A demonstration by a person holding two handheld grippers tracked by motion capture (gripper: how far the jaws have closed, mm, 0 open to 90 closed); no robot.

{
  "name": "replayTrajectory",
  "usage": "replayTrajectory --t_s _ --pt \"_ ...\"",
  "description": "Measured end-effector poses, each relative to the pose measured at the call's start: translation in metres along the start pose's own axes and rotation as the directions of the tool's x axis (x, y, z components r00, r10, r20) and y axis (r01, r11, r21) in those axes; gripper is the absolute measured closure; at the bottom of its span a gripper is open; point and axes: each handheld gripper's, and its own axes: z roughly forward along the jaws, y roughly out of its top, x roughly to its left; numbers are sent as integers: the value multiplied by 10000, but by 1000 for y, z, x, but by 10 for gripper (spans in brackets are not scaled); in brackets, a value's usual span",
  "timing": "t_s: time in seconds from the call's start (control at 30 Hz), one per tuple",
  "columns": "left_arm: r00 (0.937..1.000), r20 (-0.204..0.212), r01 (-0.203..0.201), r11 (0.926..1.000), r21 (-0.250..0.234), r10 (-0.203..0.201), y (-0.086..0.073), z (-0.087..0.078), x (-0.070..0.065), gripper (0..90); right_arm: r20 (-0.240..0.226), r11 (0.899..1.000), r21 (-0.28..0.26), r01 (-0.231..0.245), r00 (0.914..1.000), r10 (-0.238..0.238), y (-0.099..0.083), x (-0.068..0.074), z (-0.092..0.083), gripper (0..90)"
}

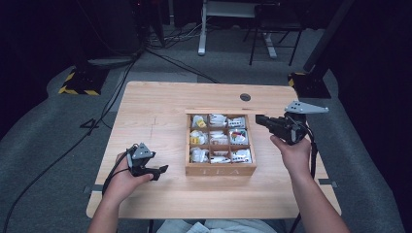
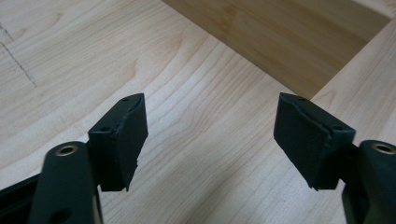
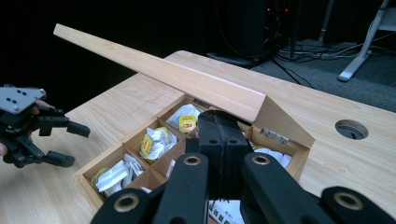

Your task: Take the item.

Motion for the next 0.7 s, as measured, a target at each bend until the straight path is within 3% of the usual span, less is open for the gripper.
replayTrajectory --t_s 0.1,0.23,0.37,0.43,0.53,0.7 --pt "9996 203 196 9998 -68 -194 7 -3 0 310 -11 10000 21 -5 10000 5 0 0 0 898" --pt "9999 153 77 9997 -227 -74 17 -10 -1 322 8 10000 72 22 10000 -22 0 0 -1 897" --pt "9997 208 -75 9963 -852 93 33 -22 -8 332 -4 10000 11 1 10000 -1 1 -1 -3 898" --pt "9998 199 72 9918 -1273 -47 38 -23 -12 341 -36 10000 3 -25 10000 25 1 -1 -3 898" --pt "9993 383 64 9882 -1528 -6 44 -22 -17 365 -31 10000 17 11 10000 -11 1 -1 -3 897" --pt "9977 613 -185 9893 -1450 277 56 -17 -26 364 -47 10000 25 3 10000 -3 0 -1 -3 898"
